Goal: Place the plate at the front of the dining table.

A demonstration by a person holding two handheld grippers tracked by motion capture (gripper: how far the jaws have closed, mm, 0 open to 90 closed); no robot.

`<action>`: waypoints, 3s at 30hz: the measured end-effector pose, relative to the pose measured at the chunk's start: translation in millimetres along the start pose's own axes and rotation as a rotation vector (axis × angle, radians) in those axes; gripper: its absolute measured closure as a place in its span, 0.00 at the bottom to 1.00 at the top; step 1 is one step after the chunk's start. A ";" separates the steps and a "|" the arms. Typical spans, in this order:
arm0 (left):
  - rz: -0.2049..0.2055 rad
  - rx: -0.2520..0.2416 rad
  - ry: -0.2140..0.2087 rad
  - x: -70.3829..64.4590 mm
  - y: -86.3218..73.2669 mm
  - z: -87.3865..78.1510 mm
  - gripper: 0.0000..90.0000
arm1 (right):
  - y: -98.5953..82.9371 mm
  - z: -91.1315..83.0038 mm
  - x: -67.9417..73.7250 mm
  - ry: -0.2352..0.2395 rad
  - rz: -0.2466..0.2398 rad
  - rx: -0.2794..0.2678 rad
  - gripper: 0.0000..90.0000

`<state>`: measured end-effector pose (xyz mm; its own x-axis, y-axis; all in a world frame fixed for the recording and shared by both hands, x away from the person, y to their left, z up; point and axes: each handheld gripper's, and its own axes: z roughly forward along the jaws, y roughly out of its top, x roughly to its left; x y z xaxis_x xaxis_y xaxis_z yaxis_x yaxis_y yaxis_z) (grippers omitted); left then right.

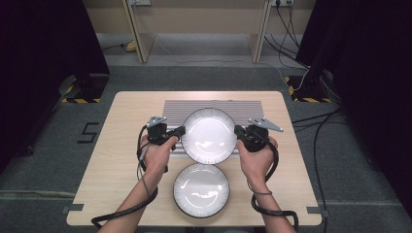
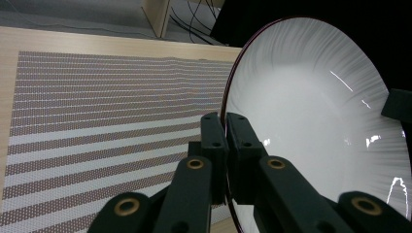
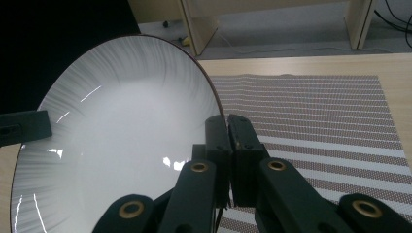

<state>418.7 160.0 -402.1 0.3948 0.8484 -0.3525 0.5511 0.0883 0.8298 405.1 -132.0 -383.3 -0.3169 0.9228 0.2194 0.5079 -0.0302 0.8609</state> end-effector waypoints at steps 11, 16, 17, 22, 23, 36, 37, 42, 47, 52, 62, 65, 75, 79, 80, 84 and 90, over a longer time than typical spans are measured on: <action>0.001 -0.006 0.003 -0.3 4.8 2.9 0.96 | 4.8 2.2 -0.3 -0.007 -0.003 -0.005 0.98; -0.003 0.005 -0.003 1.1 5.9 5.4 0.96 | 4.4 4.6 -2.6 -0.009 0.007 -0.004 0.98; 0.000 0.001 0.002 0.4 5.0 6.0 0.96 | 4.1 4.7 -2.5 -0.010 0.004 -0.005 0.98; -0.012 0.001 0.006 2.5 4.4 10.3 0.96 | 4.5 8.9 -3.8 -0.015 0.011 0.000 0.98; -0.012 0.001 0.006 2.5 4.4 10.3 0.96 | 4.5 8.9 -3.8 -0.015 0.011 0.000 0.98; -0.025 0.000 0.006 7.6 7.2 16.9 0.96 | 8.3 17.2 -5.6 -0.017 0.004 0.004 0.98; -0.025 0.000 0.006 7.6 7.2 16.9 0.96 | 8.3 17.2 -5.6 -0.017 0.004 0.004 0.98; -0.026 0.002 0.011 8.5 9.6 20.2 0.96 | 9.6 20.6 -6.7 -0.023 0.005 -0.002 0.98; -0.024 -0.002 0.009 9.1 12.2 21.9 0.96 | 11.2 22.5 -7.6 -0.020 0.006 -0.003 0.98; -0.028 -0.009 0.010 9.5 16.3 25.7 0.96 | 16.1 25.1 -9.1 -0.022 0.009 -0.010 0.98; -0.027 -0.012 0.010 10.1 20.6 29.4 0.96 | 18.6 28.0 -11.5 -0.026 0.015 -0.010 0.98; -0.018 -0.016 0.013 10.3 22.8 29.5 0.96 | 20.2 29.0 -10.9 -0.029 0.013 -0.018 0.98; -0.042 -0.019 0.011 14.7 26.3 32.5 0.96 | 26.1 34.0 -9.2 -0.033 0.009 -0.022 0.98; -0.042 -0.020 0.013 14.9 28.3 32.8 0.96 | 27.9 35.1 -9.0 -0.034 0.008 -0.023 0.98; -0.041 -0.021 0.013 14.8 28.7 32.9 0.96 | 28.2 35.4 -9.0 -0.034 0.008 -0.024 0.98; -0.044 -0.021 0.015 14.6 30.4 33.8 0.96 | 29.5 36.3 -9.6 -0.035 0.007 -0.024 0.98; -0.044 -0.020 0.014 14.9 31.6 36.9 0.96 | 31.1 38.1 -11.3 -0.038 0.010 -0.027 0.98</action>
<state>469.0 156.2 -397.1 0.3603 0.8505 -0.3832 0.5532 0.1360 0.8219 455.0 -128.7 -376.5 -0.2808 0.9363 0.2108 0.4892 -0.0493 0.8708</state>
